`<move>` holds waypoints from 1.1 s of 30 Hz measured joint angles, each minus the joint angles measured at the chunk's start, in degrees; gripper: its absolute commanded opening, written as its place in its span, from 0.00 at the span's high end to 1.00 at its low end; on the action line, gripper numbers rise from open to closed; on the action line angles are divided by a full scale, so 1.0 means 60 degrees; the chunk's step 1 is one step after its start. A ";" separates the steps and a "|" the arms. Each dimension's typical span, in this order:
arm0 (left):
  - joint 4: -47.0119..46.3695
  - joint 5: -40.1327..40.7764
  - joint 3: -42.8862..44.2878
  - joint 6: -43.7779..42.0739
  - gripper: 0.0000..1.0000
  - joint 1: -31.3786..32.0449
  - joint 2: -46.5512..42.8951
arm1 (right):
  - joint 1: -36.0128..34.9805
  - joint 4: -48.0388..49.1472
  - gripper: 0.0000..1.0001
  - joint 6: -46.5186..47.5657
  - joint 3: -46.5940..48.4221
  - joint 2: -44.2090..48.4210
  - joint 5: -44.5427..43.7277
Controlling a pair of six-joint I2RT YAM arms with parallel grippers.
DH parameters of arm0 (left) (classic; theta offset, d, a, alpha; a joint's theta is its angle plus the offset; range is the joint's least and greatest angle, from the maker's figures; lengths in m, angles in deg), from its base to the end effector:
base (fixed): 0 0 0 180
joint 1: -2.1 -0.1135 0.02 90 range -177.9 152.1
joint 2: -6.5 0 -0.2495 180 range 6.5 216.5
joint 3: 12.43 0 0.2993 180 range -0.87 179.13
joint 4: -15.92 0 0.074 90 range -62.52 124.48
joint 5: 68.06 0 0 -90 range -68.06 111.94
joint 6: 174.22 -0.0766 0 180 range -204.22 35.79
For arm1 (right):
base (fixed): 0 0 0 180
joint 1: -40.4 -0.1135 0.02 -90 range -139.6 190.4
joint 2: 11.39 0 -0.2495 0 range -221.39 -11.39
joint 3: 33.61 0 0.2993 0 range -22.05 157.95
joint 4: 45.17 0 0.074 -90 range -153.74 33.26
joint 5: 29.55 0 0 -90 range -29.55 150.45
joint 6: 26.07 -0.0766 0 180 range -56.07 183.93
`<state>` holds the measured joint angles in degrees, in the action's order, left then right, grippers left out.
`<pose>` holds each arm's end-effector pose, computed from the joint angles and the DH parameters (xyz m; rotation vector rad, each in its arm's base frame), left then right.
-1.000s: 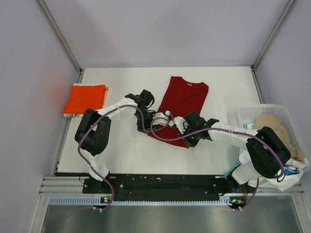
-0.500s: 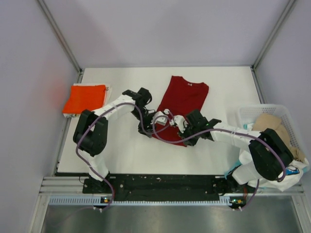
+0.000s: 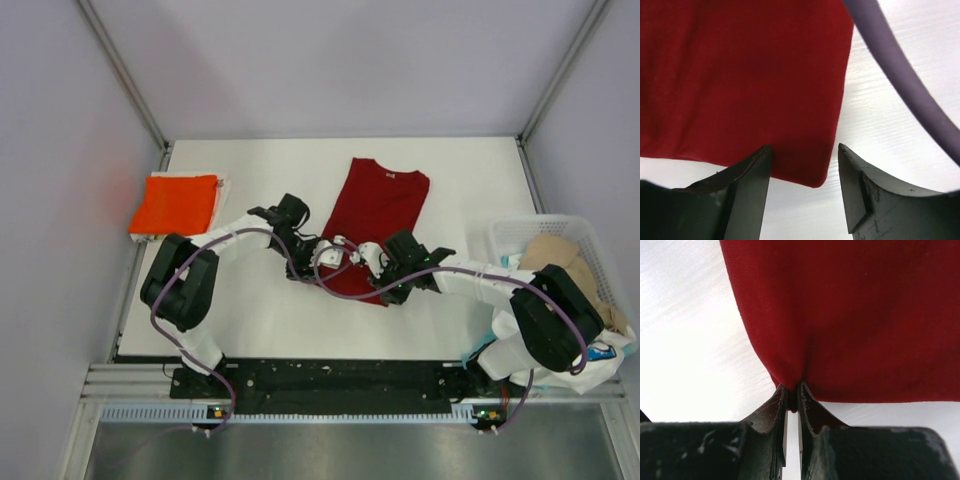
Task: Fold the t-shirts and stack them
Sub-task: Grab one side of the 2/3 rectangular tshirt with both arms
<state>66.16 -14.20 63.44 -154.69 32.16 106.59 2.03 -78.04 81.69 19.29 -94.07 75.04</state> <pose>0.3003 -0.2260 0.1055 2.0701 1.5705 -0.6725 0.2358 0.2113 0.0807 -1.3354 2.3271 0.4545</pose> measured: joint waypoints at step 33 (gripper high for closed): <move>0.3472 0.1781 0.1341 0.1111 1.00 0.1111 -0.1617 | -0.0211 -0.2699 1.00 0.1424 0.0306 0.2914 0.1249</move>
<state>86.99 -3.51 71.49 -148.03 38.83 96.89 0.76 -94.23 90.23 21.13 -76.58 82.54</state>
